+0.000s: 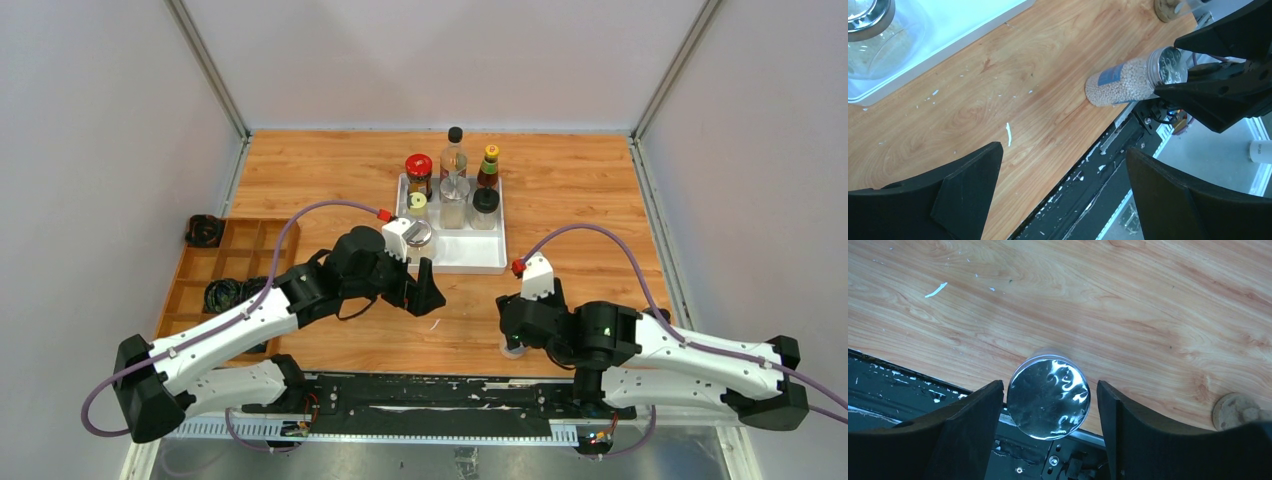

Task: Organize the condiment bottles
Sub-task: Pick up the bottle from the center of the board.

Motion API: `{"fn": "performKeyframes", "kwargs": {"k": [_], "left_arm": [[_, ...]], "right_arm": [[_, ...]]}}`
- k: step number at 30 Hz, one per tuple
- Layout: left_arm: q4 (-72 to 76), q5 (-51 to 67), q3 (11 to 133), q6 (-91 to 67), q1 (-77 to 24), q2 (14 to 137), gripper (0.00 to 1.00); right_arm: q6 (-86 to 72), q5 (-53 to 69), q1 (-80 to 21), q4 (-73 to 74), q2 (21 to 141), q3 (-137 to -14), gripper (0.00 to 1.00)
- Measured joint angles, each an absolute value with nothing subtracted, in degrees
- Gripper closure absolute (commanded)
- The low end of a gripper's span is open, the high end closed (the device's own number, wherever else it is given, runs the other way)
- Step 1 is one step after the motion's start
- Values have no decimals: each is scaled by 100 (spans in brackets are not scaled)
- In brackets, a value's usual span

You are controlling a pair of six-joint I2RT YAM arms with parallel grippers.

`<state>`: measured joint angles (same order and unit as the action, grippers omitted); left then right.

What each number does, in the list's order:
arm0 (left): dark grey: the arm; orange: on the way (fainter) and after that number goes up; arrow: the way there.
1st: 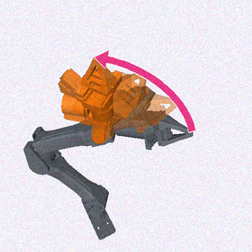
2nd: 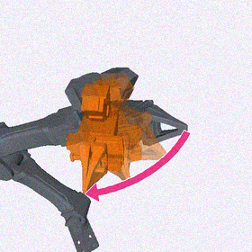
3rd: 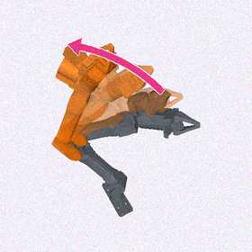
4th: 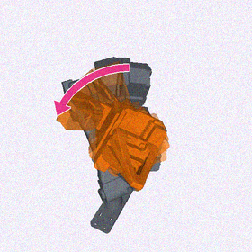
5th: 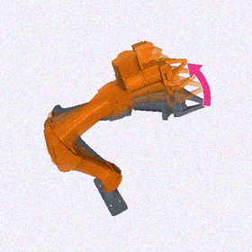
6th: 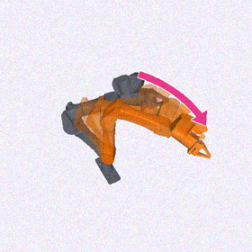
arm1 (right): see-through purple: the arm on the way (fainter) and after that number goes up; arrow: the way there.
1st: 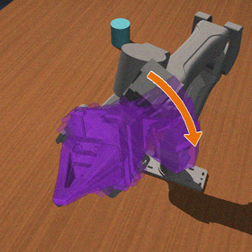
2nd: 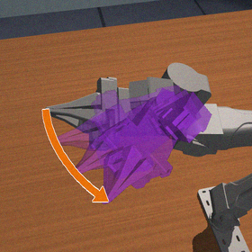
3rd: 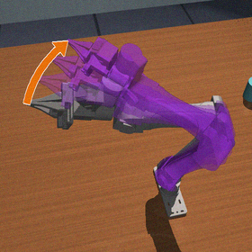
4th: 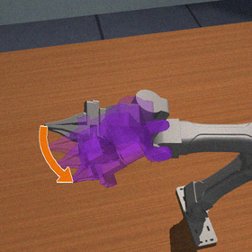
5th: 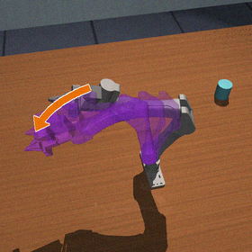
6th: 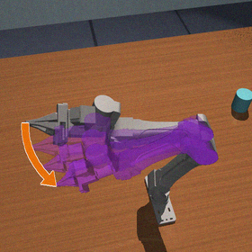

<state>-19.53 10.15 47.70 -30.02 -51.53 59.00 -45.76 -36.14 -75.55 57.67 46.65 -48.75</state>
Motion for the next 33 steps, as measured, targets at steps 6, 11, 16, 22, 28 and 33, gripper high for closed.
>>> {"fn": "performKeyframes", "kwargs": {"k": [6,11,16,22,28,33], "left_arm": [[-1938,1015,4678,-3039,-5153,5898,0],[-1935,1015,4635,-3046,-5153,5896,0],[-1933,1015,4611,-3046,-5153,5892,0],[-1935,1013,4600,-3046,-5153,5833,0],[-1949,1009,4582,-3044,-5153,5745,0],[-1990,1007,4582,-3041,-5153,5669,0]], "right_arm": [[-4657,-3577,-7625,5808,4630,-4875,37],[-4700,-3577,-7658,5841,4606,-4875,41],[-4703,-3579,-7695,5889,4668,-4925,41],[-4469,-3660,-7721,6093,5078,-5599,41],[-3841,-4064,-7717,6071,5443,-6724,39],[-3234,-4174,-7422,5979,5830,-7376,39]]}}
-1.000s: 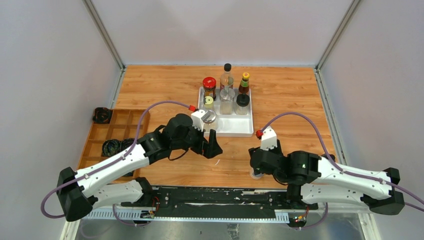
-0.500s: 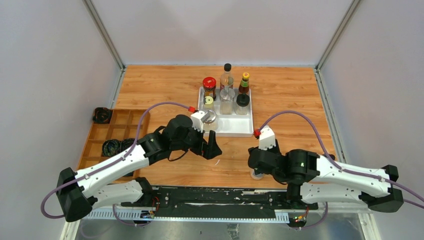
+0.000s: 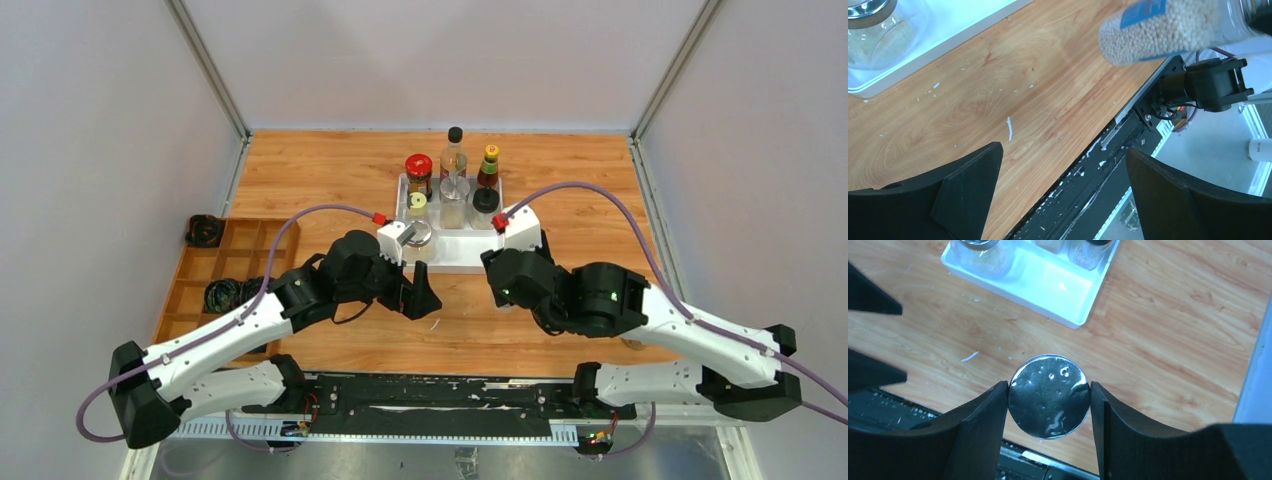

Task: Organize the condiment bottles
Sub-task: Pick up the bottle from the center of the board, then place the bottle in the storage box.

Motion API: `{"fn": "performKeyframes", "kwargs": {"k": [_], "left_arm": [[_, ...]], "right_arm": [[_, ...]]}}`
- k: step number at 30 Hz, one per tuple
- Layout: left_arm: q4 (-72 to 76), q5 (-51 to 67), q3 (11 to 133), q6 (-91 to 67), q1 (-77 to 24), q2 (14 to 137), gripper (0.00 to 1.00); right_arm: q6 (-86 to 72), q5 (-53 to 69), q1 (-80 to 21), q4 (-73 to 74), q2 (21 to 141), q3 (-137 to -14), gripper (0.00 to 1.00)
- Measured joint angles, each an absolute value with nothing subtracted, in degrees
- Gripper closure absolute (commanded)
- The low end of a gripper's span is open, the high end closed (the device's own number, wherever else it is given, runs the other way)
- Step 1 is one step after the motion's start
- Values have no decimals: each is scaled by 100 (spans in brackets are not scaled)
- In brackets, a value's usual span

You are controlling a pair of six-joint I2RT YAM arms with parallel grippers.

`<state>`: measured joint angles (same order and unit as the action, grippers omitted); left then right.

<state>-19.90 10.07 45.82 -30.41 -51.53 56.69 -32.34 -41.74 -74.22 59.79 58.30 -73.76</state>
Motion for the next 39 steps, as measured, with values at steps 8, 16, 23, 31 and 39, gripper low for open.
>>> {"fn": "performKeyframes", "kwargs": {"k": [8,16,23,31,39], "left_arm": [[-2106,1004,4582,-3041,-5153,5505,0],[-2303,989,4578,-3022,-5153,5330,0],[-2351,980,4501,-3022,-5153,5247,0],[-2412,947,4495,-2993,-5153,5229,0],[-2416,939,4495,-2915,-5153,5229,0]], "right_arm": [[-2132,-3450,-5824,5295,6447,-7673,40],[-1376,-2456,-4508,4641,7227,-8259,40],[-1107,-1774,-3846,4132,8049,-8678,41],[-1105,-1179,-3634,3577,8374,-8606,41],[-1153,-823,-3636,3074,8739,-8488,42]]}}
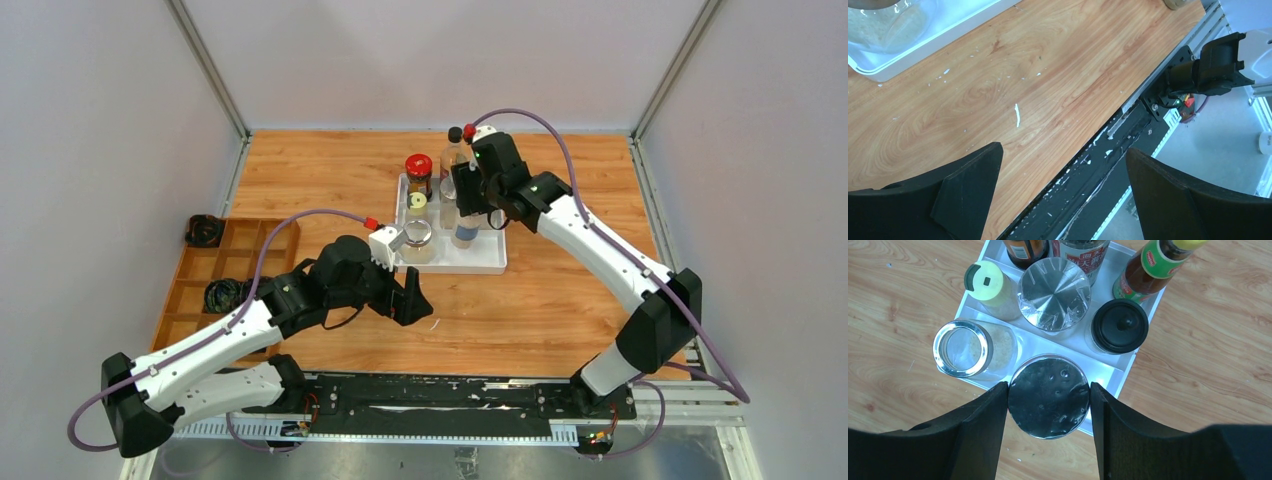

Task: Organize the condiment bottles
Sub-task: Place the bottle in the storage box.

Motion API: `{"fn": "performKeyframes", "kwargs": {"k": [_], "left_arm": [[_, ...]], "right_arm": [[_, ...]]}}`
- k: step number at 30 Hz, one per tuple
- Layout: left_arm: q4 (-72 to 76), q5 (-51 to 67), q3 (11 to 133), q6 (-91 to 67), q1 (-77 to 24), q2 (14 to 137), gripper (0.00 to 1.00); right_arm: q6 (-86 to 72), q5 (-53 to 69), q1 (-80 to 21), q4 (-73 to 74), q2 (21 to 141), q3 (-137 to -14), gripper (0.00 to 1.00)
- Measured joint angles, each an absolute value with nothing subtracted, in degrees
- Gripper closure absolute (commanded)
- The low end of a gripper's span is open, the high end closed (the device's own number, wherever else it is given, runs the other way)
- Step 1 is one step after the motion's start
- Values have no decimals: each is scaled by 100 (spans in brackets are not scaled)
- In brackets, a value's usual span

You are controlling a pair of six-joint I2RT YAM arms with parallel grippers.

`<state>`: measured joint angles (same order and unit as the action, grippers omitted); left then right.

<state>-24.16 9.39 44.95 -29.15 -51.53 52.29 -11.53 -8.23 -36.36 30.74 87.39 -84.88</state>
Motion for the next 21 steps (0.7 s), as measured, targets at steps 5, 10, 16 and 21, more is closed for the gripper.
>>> {"fn": "performKeyframes", "kwargs": {"k": [5,10,16,21], "left_arm": [[-2414,921,4453,-2904,-5153,5229,0],[-2427,917,4416,-2893,-5153,5229,0],[-2427,897,4416,-2891,-5153,5229,0],[-2429,884,4390,-2888,-5153,5229,0]], "right_arm": [[-1114,-847,-3726,2930,8978,-8466,42],[-1046,-930,-3879,2689,9039,-8281,42],[-980,-1024,-4005,2292,9039,-7782,41],[-958,-1066,-4062,2078,9061,-7612,41]]}}
